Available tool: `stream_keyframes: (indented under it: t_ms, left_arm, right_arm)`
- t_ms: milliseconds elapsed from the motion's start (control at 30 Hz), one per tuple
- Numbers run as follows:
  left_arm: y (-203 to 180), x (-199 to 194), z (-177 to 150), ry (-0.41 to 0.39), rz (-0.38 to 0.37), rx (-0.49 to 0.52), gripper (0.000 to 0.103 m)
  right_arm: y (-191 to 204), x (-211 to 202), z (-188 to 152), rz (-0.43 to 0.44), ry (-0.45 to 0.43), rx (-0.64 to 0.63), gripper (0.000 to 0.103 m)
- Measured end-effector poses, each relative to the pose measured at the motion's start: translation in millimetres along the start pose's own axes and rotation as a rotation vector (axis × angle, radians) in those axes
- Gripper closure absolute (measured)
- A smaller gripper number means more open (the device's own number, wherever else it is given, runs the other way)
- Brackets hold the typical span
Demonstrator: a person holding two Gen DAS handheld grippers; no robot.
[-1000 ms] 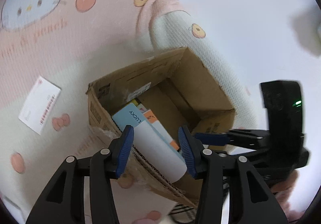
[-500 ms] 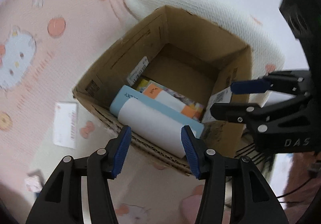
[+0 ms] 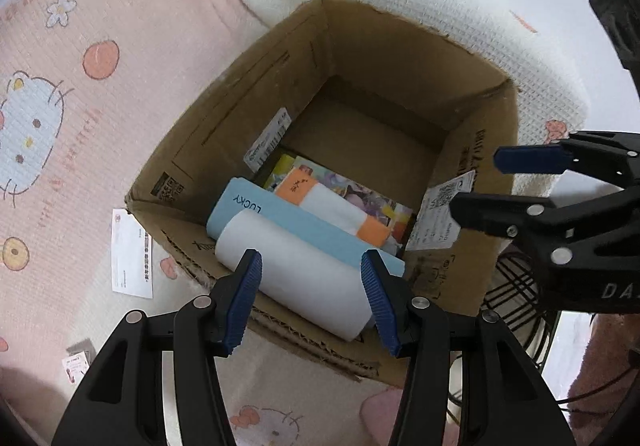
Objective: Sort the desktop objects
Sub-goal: 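Open both tools and hold them above the box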
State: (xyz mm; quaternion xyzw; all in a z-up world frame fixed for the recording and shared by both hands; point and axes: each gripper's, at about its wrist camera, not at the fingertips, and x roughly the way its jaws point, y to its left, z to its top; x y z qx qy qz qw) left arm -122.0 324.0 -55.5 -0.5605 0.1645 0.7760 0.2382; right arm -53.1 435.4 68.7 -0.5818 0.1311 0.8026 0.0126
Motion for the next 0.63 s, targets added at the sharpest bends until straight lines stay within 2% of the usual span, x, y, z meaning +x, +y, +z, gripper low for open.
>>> stream_keyframes:
  t_ms: [100,367,633]
  left_arm:
    - [-4,3,2,0.016,-0.002,0.014,0.047]
    - [-21,-1,-1,-0.029,0.054,0.088,0.047]
    - [-19,3,-2,-0.012,0.051,0.085,0.047]
  right_arm:
    - [-5,1,2,-0.005,-0.002,0.016,0.041]
    - [-3,2,3,-0.010,0.004,0.007,0.041]
    - [-4,5,1,-0.022,0.019,0.014,0.041]
